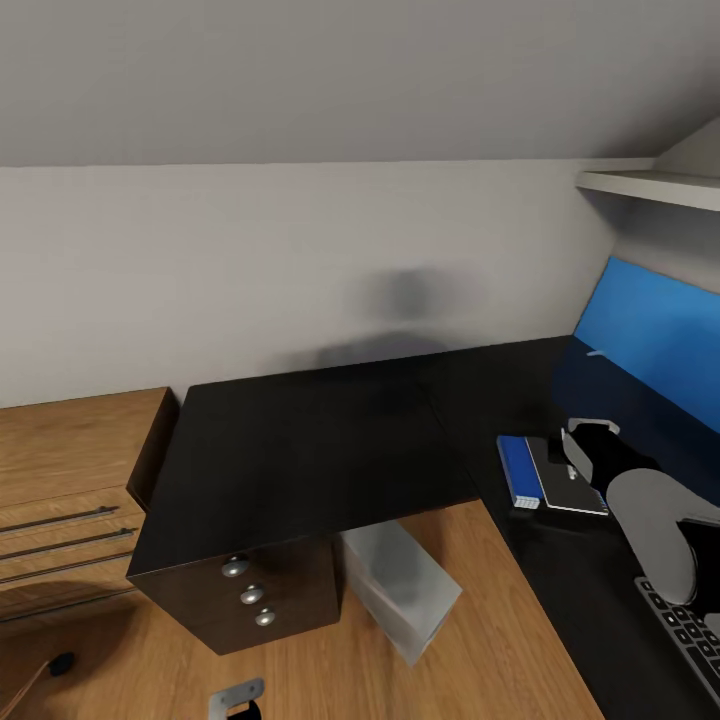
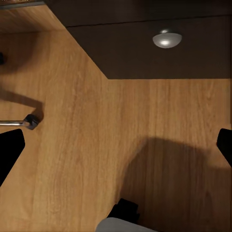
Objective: In the bedroom, organize the workspace by keeping the computer under the desk, ensuring the monitor is on the desk, placing the keyboard on the desk next to the monitor, placing the mouse on the desk next to the keyboard, moving the folder from the swivel chair onto the desk next to the mouse, stacking the notebook on top of the folder with the pen on top of the notebook, and positioning the swivel chair next to the desk.
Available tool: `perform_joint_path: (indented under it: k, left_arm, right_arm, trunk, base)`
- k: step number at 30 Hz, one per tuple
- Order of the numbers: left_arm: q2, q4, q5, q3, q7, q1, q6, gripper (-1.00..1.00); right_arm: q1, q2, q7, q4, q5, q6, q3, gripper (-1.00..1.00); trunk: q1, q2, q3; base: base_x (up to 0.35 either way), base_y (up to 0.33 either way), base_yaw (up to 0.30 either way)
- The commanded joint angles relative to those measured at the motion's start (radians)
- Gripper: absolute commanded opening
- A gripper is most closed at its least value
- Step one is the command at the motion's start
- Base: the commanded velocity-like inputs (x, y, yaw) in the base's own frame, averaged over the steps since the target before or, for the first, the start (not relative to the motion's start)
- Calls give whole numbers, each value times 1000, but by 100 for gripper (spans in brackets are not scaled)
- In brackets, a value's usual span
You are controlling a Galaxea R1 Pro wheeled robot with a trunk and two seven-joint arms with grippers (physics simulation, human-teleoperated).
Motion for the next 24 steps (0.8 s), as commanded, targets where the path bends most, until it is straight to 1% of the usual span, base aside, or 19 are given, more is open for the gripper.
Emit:
perform_joint_path:
  k: [1,5,24]
  left_arm:
    - [1,-3,10,-9,6,-1,-6,100]
    - [1,-8,11,-9,4,-1,-7,100]
    - [0,-10,12,-9,2,-1,-7,100]
  right_arm:
    - [0,1,1,-1,6,5,-6,-100]
    - [-1,1,0,1,6,4,1,-100]
    - [0,1,0,2,6,2,4,-100]
  trunk:
    - [0,-1,-1]
    - [0,-1,-1]
    - [73,-134,-61]
  base:
    - [0,0,0]
    - [0,0,0]
    - [0,0,0]
